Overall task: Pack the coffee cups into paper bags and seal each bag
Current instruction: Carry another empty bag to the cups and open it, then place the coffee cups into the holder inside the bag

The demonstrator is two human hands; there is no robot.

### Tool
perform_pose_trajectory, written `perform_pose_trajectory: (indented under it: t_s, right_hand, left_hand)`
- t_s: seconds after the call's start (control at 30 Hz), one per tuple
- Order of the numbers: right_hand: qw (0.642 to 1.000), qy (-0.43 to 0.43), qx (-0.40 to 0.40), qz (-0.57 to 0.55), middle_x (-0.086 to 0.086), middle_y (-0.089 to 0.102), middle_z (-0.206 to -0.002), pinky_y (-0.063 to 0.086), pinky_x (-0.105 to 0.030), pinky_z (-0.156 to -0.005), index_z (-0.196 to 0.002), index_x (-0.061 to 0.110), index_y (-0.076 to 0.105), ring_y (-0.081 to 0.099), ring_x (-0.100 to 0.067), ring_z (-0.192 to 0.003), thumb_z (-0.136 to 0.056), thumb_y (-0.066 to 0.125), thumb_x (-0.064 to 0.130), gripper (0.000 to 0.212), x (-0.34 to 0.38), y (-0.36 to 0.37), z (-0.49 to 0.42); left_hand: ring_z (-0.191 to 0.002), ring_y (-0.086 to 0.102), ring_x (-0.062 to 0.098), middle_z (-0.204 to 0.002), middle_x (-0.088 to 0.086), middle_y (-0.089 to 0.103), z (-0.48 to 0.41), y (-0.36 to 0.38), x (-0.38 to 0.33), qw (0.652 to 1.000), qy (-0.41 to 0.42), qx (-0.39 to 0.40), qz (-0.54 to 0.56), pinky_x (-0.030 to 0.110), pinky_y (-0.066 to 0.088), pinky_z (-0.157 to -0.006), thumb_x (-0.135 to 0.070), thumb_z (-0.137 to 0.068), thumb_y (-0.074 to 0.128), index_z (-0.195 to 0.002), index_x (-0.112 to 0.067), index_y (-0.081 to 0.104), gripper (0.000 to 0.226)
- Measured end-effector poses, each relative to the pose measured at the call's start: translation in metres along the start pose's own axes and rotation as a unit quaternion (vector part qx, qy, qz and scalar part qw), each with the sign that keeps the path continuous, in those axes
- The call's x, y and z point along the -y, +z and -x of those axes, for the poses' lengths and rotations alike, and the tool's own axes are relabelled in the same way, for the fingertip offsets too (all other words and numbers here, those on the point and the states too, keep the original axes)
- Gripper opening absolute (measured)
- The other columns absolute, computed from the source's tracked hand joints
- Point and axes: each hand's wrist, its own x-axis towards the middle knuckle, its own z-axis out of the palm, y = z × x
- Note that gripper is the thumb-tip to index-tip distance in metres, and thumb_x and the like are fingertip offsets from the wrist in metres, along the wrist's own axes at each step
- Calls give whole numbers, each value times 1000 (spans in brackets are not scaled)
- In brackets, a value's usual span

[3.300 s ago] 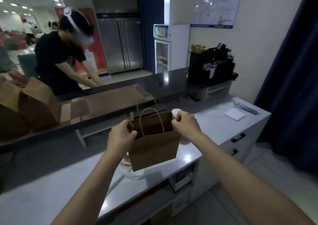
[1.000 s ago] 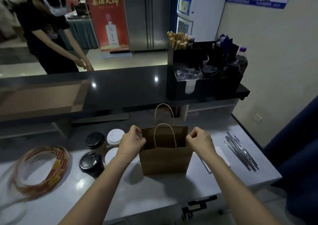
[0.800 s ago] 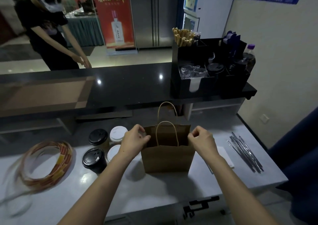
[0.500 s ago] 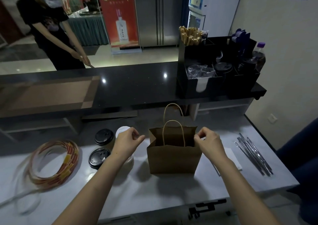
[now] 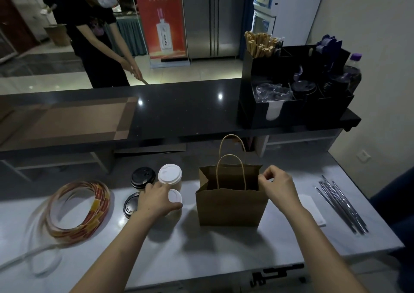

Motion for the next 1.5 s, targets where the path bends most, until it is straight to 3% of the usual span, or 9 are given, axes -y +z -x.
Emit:
perform_pose_trajectory:
  t_s: [0.5,0.7,0.97,1.27,1.5]
  right_hand:
    - [1000,-10,0,3,1,65,-85,58,-33,-68,-85,24,59,64,-18,-79,-99,66,25,16,0,1,1]
    - [1000,-18,2,5,2,65,-84,58,-34,-68,-85,24,59,65,-18,-79,-99,66,26,16,-2,-2,0]
    - [1000,-22,11,9,5,64,-83,62,-40,-72,-84,26,58,64,-16,-79,-99,67,28,17,-1,-4,-1]
    - [999,-25,20,20,5,65,-84,59,-34,-69,-85,26,58,64,-15,-79,-99,67,29,17,1,-5,-3]
    - [999,-28,17,28,7,65,-84,63,-36,-72,-84,29,57,65,-13,-78,-100,67,30,18,-2,-4,-4]
  left_hand:
    - [-130,42,31,-144,3,51,6,3,-3,1000,13,13,1,42,40,-102,-69,-76,69,-145,-31,45,83]
    - [-124,44,32,-140,6,53,8,-23,-13,998,25,-48,14,42,40,-99,-74,-77,59,-147,-34,46,82]
    - [-121,53,26,-140,1,39,9,-90,-32,987,46,-95,125,42,53,-92,-67,-83,66,-152,-35,37,82]
    - [-118,49,17,-132,-3,40,11,-138,-61,960,93,-192,181,32,48,-85,-64,-87,66,-155,-33,39,80]
    - [-117,47,13,-131,-7,40,15,-154,-88,951,146,-213,172,30,50,-84,-66,-87,66,-155,-35,39,80]
